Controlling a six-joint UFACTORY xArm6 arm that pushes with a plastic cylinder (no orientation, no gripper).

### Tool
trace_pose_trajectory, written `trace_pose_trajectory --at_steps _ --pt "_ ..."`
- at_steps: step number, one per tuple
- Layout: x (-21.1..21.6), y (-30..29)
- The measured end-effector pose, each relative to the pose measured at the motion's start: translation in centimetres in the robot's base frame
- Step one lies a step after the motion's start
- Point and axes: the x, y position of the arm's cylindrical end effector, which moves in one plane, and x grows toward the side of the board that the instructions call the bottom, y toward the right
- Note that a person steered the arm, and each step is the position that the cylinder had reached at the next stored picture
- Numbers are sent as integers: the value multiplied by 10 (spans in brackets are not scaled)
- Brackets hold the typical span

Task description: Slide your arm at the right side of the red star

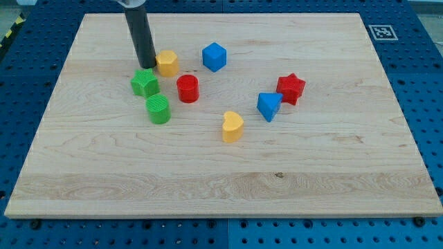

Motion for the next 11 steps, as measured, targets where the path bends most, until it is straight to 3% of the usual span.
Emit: trace_pose_trajectory --at_steps 1,3,4,5,6,7,10,11 --pt "-1 6" --pt "-97 24" --pt "-104 96" --pt "-94 190" --pt "-53 276" --pt "22 316" --pt "96 324" --pt "96 324"
